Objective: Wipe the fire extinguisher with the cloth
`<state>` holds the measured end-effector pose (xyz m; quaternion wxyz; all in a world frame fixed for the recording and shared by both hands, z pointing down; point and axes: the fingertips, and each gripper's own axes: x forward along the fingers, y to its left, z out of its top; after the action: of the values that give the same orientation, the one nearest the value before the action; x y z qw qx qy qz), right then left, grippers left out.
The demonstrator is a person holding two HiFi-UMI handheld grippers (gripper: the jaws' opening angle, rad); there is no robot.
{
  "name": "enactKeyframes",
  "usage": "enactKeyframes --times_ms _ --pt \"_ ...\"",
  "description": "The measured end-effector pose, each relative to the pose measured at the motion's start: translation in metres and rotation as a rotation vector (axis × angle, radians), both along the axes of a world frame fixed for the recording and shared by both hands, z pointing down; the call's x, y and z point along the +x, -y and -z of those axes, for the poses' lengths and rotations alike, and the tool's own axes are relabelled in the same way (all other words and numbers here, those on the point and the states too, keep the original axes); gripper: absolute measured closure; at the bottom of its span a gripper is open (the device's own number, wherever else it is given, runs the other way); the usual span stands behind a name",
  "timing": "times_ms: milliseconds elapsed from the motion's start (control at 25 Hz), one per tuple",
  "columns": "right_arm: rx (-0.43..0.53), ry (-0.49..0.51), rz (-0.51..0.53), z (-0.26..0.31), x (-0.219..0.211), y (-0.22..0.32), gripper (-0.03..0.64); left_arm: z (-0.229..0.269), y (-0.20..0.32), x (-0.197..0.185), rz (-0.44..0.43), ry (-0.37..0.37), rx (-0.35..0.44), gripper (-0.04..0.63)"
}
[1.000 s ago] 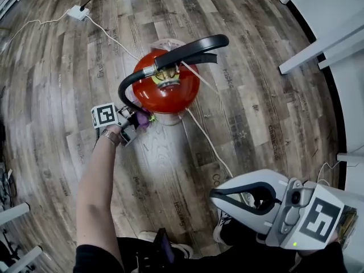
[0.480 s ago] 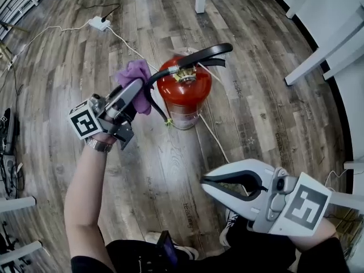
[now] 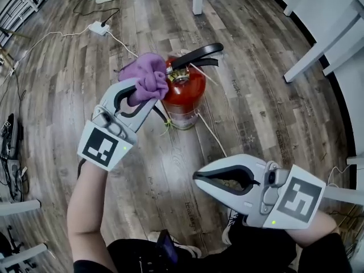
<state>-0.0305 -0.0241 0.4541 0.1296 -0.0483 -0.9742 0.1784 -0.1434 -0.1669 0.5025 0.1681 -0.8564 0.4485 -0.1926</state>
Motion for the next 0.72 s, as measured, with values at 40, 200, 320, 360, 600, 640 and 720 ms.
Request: enactKeyframes --times_ms 40,200,320,360,600,640,720 --pt "-0.005 0.001 -0.005 0.000 0.002 0.002 0.614 -0.017 -0.005 0.000 0.022 0.131 0.001 0.500" --pt "-0.023 0.001 -0.008 0.000 0.004 0.004 0.614 -0.099 -0.016 0.000 0.084 0.337 -0.079 0.499" --pt "-0.023 0.005 0.003 0.000 0.001 0.003 0.614 -0.163 -0.015 0.000 0.102 0.349 -0.202 0.499" --pt "-0.025 0.005 0.005 0.000 0.000 0.002 0.614 -0.181 -0.015 0.001 0.108 0.355 -0.221 0.499" --pt "-0.029 -0.008 -0.001 -0.003 0.004 0.006 0.614 -0.302 -0.026 0.002 0.093 0.465 -0.453 0.499" --pt "-0.031 -0.008 -0.005 -0.003 0.006 0.007 0.614 -0.317 -0.027 0.004 0.097 0.464 -0.495 0.499" --pt "-0.032 -0.011 -0.014 -0.002 0.010 0.009 0.614 -0.345 -0.030 0.006 0.102 0.485 -0.562 0.499"
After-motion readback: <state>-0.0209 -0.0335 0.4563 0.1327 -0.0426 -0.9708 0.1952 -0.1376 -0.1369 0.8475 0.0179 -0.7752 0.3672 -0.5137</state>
